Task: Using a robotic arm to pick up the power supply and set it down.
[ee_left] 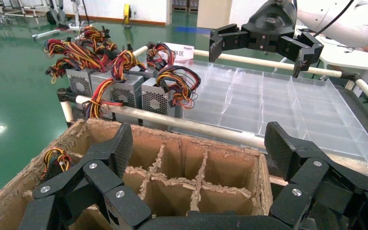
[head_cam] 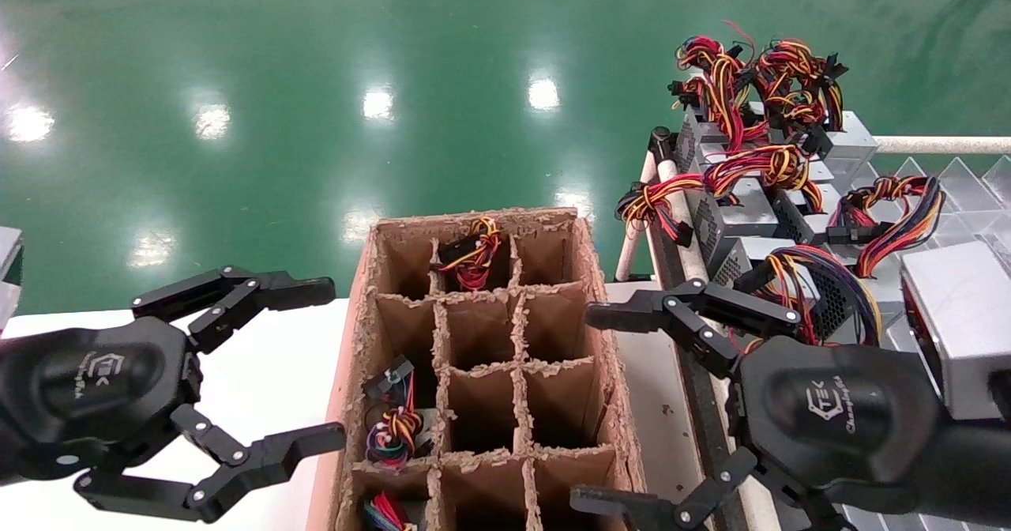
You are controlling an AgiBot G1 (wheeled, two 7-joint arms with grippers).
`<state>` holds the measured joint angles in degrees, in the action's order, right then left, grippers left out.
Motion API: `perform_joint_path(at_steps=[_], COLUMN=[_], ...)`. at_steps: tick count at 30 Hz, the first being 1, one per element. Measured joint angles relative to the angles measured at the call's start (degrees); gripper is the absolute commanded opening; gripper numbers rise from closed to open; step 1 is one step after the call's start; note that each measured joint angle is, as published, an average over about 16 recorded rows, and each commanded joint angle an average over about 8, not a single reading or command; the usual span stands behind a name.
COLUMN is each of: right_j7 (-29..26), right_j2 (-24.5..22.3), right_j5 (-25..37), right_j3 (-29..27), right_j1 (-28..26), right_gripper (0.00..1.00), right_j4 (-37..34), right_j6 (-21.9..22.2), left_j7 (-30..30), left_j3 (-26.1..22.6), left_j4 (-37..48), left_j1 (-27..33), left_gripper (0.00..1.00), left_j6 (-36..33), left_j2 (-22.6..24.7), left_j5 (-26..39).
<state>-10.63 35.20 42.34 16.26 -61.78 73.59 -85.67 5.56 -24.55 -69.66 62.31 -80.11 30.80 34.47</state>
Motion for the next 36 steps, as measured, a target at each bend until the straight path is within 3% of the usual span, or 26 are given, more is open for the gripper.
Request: perform_joint_path(at_steps=[2,10,18,36], right_j7=[0.0,0.4,2.5,14.5], right_j2=[0.2,3.0,9.5,26.2], right_j5=[0.4,4.2,11.8,25.8], right_j3=[0.3,2.5,6.8,15.3], right_j1=[-0.2,-2.6,-7.2,-14.9], right_gripper=[1.0,1.0,1.0,1.0], right_j4=[0.0,-0.7,-4.3,-20.7], right_j6=[0.0,0.2,1.2,2.9], left_j7=[0.0,0.0,0.0,0.0], left_j3=[0.0,0.0,0.0,0.0], left_j4=[0.0,0.0,0.0,0.0], left_j1=[0.0,0.0,0.0,0.0], left_gripper=[0.0,0.0,0.0,0.0], left_j6=[0.0,0.0,0.0,0.0], left_j2=[0.0,0.0,0.0,0.0], left_j5=[0.0,0.0,0.0,0.0])
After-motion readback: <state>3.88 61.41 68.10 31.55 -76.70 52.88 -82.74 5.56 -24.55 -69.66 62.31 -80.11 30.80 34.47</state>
